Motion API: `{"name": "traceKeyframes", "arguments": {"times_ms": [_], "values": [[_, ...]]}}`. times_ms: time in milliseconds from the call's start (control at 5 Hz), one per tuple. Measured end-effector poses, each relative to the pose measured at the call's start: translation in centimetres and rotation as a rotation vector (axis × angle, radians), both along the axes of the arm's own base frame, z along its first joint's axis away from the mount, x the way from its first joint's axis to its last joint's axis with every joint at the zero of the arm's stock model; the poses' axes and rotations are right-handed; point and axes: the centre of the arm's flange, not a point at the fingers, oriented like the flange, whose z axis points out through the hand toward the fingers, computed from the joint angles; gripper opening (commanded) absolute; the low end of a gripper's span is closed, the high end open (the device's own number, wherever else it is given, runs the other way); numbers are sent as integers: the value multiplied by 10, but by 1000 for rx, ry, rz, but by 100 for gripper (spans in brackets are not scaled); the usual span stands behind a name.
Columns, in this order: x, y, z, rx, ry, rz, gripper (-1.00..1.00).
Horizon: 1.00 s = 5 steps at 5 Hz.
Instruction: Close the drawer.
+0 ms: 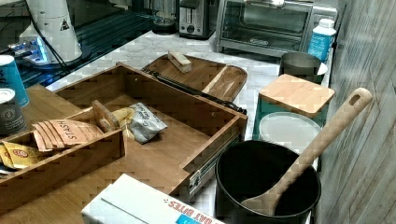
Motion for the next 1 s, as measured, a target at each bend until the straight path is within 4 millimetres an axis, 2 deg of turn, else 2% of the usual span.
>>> {"name": "traceKeyframes", "arguments": {"times_ms": [600, 1000], "values": [[0, -2, -24, 3, 40, -4, -100], [7, -2, -39, -42, -5, 32, -100]]}}
